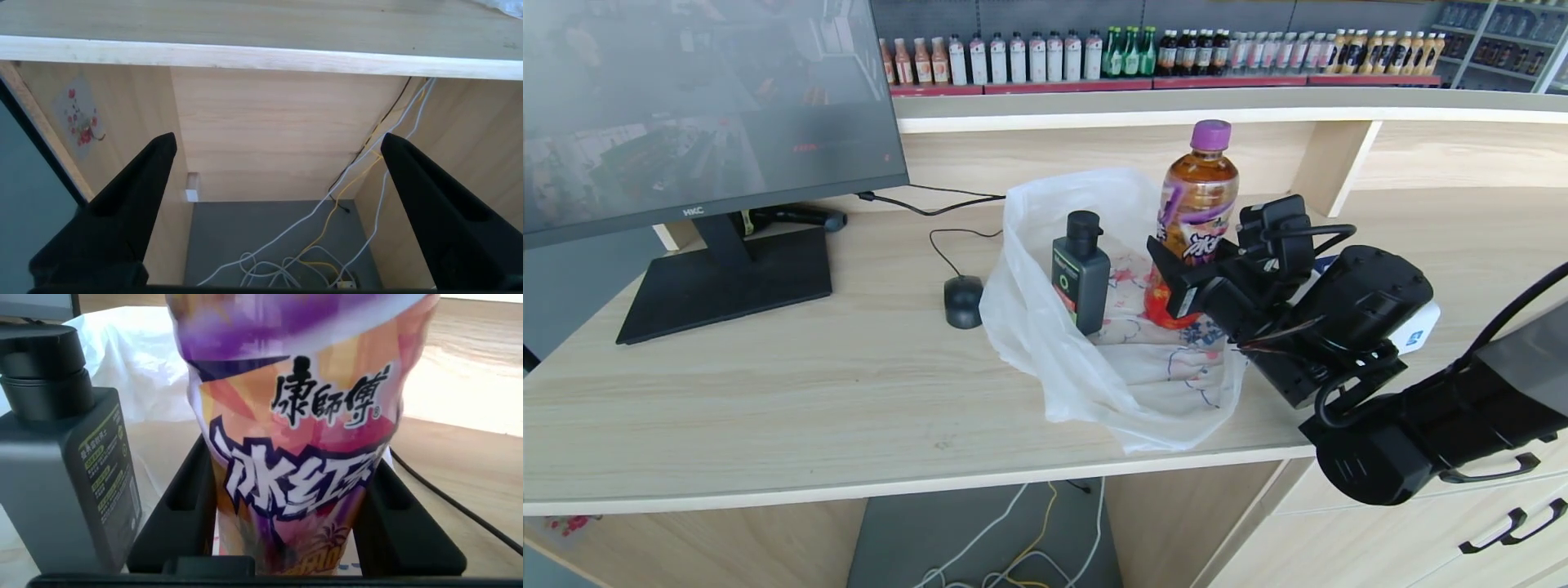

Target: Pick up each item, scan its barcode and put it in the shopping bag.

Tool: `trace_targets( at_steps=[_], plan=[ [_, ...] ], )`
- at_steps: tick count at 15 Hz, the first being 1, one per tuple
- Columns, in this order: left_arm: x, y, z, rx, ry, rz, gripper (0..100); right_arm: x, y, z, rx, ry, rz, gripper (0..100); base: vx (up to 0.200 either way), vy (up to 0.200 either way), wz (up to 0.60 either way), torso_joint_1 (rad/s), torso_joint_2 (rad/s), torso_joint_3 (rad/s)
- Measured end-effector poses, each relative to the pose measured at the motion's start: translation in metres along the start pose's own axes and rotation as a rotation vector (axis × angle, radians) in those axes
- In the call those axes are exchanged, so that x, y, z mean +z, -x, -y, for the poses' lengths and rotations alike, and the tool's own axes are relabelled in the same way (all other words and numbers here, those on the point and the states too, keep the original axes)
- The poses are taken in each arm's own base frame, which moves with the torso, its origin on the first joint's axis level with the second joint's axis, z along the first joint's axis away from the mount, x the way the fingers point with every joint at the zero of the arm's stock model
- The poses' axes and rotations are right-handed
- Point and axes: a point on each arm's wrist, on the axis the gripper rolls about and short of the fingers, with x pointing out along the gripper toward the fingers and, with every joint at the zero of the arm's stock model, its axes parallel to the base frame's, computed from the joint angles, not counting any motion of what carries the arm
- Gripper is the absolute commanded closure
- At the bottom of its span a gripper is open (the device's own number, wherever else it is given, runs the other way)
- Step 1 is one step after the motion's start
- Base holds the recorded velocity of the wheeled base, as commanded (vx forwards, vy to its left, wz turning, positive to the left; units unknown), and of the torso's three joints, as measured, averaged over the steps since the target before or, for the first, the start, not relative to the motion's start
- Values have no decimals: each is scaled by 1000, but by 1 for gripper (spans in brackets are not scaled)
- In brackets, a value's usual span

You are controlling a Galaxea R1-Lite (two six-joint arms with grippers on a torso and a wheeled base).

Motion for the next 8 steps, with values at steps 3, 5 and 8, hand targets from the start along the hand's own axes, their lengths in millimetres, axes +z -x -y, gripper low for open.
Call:
trace_targets(
  at_steps=[3,5,8],
  plan=[
    [0,0,0,0,0,0,0,-1,1,0,1,-8,-5,100,0,0,0,0,0,0],
    [0,0,0,0,0,0,0,-1,1,-1,2,-8,-5,100,0,0,0,0,0,0],
    [0,0,0,0,0,0,0,-2,1,-1,2,-10,-7,100,0,0,0,0,0,0]
  ],
)
